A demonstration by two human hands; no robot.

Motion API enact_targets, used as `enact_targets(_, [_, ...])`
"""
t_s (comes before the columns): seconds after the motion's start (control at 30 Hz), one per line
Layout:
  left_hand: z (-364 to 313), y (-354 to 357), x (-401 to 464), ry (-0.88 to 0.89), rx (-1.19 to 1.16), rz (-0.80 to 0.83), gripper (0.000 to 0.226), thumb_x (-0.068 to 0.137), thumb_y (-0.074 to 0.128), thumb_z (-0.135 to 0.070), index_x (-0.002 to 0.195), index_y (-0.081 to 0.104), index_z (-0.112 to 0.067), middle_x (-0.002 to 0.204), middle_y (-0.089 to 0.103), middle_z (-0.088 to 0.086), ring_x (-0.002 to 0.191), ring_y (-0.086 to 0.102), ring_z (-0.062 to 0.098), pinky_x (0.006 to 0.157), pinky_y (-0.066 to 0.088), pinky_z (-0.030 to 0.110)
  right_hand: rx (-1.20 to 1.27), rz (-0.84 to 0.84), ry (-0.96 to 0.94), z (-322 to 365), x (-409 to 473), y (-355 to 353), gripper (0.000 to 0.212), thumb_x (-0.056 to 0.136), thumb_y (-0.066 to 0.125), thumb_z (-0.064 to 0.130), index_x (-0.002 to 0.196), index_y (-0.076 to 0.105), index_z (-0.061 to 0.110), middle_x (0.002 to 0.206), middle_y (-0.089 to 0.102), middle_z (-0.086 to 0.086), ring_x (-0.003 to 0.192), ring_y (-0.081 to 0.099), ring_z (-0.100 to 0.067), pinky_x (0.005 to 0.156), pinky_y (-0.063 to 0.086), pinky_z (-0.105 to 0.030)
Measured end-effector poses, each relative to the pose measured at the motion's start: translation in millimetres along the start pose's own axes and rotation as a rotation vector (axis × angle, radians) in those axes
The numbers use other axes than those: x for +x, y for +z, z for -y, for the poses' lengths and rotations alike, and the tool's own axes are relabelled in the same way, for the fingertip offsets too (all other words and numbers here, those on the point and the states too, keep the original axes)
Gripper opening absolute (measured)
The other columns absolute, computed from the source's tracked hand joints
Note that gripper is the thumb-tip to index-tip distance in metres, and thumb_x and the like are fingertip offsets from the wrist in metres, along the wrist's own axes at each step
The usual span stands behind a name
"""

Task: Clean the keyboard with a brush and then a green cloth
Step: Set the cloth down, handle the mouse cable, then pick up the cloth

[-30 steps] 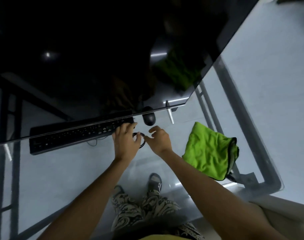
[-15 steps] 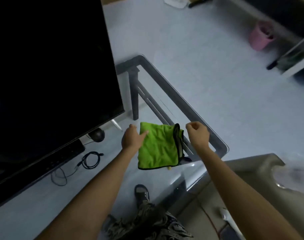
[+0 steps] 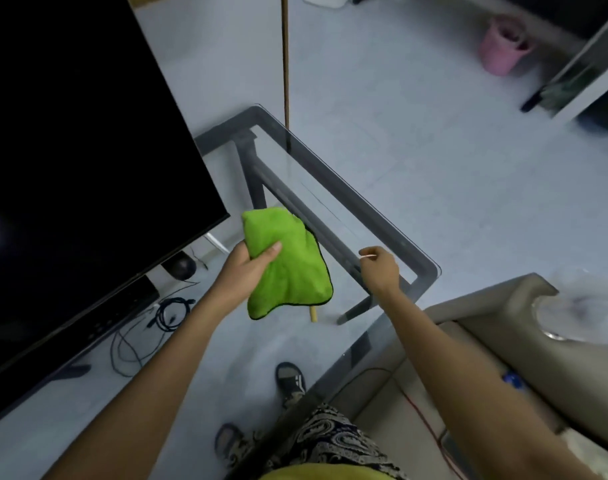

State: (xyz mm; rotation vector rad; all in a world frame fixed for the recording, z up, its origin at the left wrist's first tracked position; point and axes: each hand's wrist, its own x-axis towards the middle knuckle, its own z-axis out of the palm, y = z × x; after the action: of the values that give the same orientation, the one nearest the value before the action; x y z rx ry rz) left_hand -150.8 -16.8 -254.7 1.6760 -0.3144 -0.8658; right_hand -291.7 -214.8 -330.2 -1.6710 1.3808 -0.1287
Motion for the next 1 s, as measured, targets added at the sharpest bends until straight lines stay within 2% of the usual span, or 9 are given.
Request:
enact_targets(0.17, [-21.2, -37.5, -18.2, 0.047, -0.074, -0.179, 0.012, 0.092, 0.062, -0.024, 0.103, 0.065, -0.024, 0.104, 0.07, -0.008, 0.095, 0.067, 0.008, 0.081, 0.053, 0.027, -0.167, 0.144, -0.069, 2.5, -9.6, 32.6, 0.032, 0.09, 0.059, 0.026, 0.116, 0.057, 0.009, 0.115, 0.063, -0.011, 0.088, 0.052, -0.02, 0.072, 0.04, -0.028])
enact_targets(0.37, [-4.1, -85.4, -29.2, -0.032, -0.081, -0.254, 0.019, 0.092, 0.063, -0.024, 0.111, 0.062, -0.024, 0.109, 0.068, -0.005, 0.101, 0.065, 0.015, 0.086, 0.051, 0.034, -0.469, 0.305, -0.172, 7.6, -32.2, 81.8, 0.072, 0.072, 0.066, 0.066, 0.116, 0.046, 0.012, 0.105, 0.057, -0.006, 0.095, 0.059, -0.025, 0.065, 0.045, -0.034])
enact_targets(0.43, [4.3, -97.3, -35.7, -0.056, -0.109, -0.284, 0.015, 0.091, 0.063, -0.023, 0.106, 0.063, -0.027, 0.108, 0.068, -0.006, 0.101, 0.065, 0.015, 0.089, 0.051, 0.037, -0.601, 0.287, -0.21, 3.6, -38.9, 95.9, 0.069, 0.075, 0.068, 0.061, 0.115, 0.045, 0.01, 0.107, 0.054, -0.009, 0.096, 0.059, -0.026, 0.069, 0.049, -0.037])
enact_targets(0.5, [10.4, -104.6, -39.6, -0.08, -0.156, -0.286, 0.016, 0.092, 0.062, -0.02, 0.107, 0.063, -0.026, 0.109, 0.068, -0.005, 0.103, 0.065, 0.015, 0.091, 0.05, 0.039, -0.667, 0.228, -0.241, 1.6, -41.5, 101.9, 0.055, 0.086, 0.063, 0.047, 0.118, 0.045, 0.006, 0.115, 0.054, -0.013, 0.1, 0.059, -0.029, 0.077, 0.05, -0.038])
enact_targets(0.6, [15.0, -104.1, -42.2, -0.11, -0.202, -0.263, 0.03, 0.093, 0.059, -0.016, 0.123, 0.058, -0.014, 0.119, 0.065, 0.002, 0.11, 0.062, 0.02, 0.096, 0.048, 0.042, -0.655, 0.207, -0.248, 5.2, -40.5, 96.5, 0.034, 0.098, 0.05, 0.03, 0.118, 0.046, 0.003, 0.116, 0.055, -0.017, 0.094, 0.06, -0.028, 0.077, 0.05, -0.034])
enact_targets(0.7, [9.5, -96.5, -45.9, -0.094, -0.176, -0.232, 0.037, 0.094, 0.058, -0.016, 0.131, 0.054, -0.01, 0.119, 0.065, 0.002, 0.109, 0.062, 0.02, 0.097, 0.048, 0.042, -0.57, 0.197, -0.227, 14.9, -40.0, 87.0, 0.026, 0.1, 0.046, 0.025, 0.115, 0.044, 0.005, 0.106, 0.06, -0.016, 0.076, 0.055, -0.022, 0.065, 0.046, -0.031])
enact_targets(0.83, [-19.0, -91.7, -56.8, -0.028, -0.121, -0.175, 0.032, 0.094, 0.059, -0.019, 0.126, 0.058, -0.015, 0.119, 0.066, 0.002, 0.108, 0.065, 0.019, 0.095, 0.05, 0.041, -0.388, 0.16, -0.252, 47.3, -53.4, 66.8, 0.026, 0.101, 0.043, 0.025, 0.119, 0.039, 0.006, 0.095, 0.059, -0.012, 0.076, 0.06, -0.022, 0.066, 0.055, -0.035])
enact_targets(0.93, [-63.3, -93.1, -66.3, 0.062, -0.09, -0.143, 0.027, 0.092, 0.061, -0.021, 0.119, 0.061, -0.019, 0.118, 0.068, 0.003, 0.105, 0.066, 0.02, 0.094, 0.051, 0.041, -0.176, 0.073, -0.409, 85.5, -69.7, 40.2, 0.019, 0.101, 0.04, 0.025, 0.106, 0.041, 0.007, 0.087, 0.057, -0.009, 0.066, 0.052, -0.016, 0.051, 0.038, -0.029])
enact_targets(1.0, [-101.4, -94.3, -72.9, 0.148, -0.099, -0.149, 0.023, 0.093, 0.058, -0.014, 0.116, 0.061, -0.015, 0.113, 0.069, 0.004, 0.096, 0.069, 0.015, 0.085, 0.056, 0.033, -0.034, 0.0, -0.551, 120.8, -83.1, 17.3, 0.015, 0.101, 0.04, 0.025, 0.099, 0.04, 0.01, 0.077, 0.055, -0.005, 0.061, 0.051, -0.019, 0.046, 0.031, -0.027])
